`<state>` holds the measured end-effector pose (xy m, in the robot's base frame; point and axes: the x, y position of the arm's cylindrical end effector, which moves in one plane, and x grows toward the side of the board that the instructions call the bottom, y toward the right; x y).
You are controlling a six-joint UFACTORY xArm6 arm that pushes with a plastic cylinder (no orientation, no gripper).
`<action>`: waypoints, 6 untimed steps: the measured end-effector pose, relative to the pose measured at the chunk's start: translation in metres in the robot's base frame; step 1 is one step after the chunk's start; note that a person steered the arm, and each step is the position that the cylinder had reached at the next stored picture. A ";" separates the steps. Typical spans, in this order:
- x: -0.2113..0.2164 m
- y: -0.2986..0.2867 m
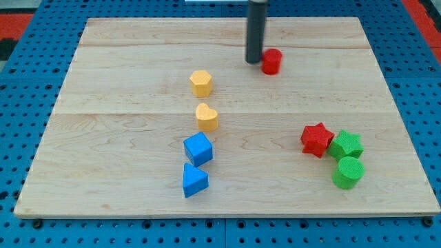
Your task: Group up the red blocks with the green blocks
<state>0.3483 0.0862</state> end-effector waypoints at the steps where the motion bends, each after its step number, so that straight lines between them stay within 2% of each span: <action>1: 0.063 0.044; 2: 0.012 0.005; 3: -0.009 -0.030; 4: -0.053 0.017; 5: -0.005 0.041; 6: 0.070 0.031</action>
